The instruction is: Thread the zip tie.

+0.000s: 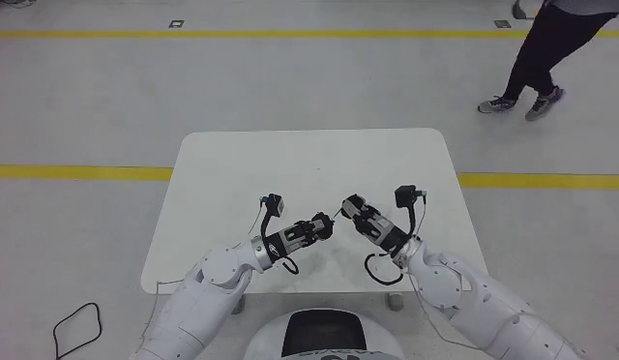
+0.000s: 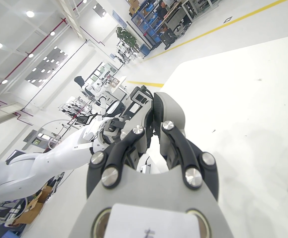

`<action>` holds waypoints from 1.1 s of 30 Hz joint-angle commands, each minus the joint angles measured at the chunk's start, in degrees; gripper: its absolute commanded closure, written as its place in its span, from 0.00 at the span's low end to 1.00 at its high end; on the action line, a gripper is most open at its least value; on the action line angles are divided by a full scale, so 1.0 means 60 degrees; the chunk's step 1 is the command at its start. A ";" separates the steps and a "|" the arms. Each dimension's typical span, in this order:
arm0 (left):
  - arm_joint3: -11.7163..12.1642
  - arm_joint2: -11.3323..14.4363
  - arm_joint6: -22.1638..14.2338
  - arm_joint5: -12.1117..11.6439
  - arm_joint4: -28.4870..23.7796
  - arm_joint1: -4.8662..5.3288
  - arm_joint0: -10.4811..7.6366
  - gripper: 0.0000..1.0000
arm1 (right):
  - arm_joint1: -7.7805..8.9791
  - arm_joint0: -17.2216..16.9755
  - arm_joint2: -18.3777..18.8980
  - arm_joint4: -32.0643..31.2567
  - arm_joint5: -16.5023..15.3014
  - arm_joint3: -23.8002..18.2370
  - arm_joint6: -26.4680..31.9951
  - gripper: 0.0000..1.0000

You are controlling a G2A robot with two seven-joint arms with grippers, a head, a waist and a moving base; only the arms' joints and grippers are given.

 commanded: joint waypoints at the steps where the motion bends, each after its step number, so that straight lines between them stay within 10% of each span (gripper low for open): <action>1: 0.0000 0.0000 0.0000 0.0000 0.0000 0.0000 0.0000 1.00 | 0.0026 -0.0069 0.0118 -0.0038 0.0000 -0.0066 -0.0030 1.00; 22: 0.0000 0.0000 0.0000 0.0000 0.0000 0.0000 0.0000 1.00 | 0.0333 -0.0807 0.1121 0.0740 0.0000 -0.0988 0.0637 1.00; 33: -0.1840 0.0180 0.3768 0.0000 0.5121 0.0292 0.1382 1.00 | 0.0519 -0.1726 0.2188 0.2782 0.0000 -0.1801 0.1971 1.00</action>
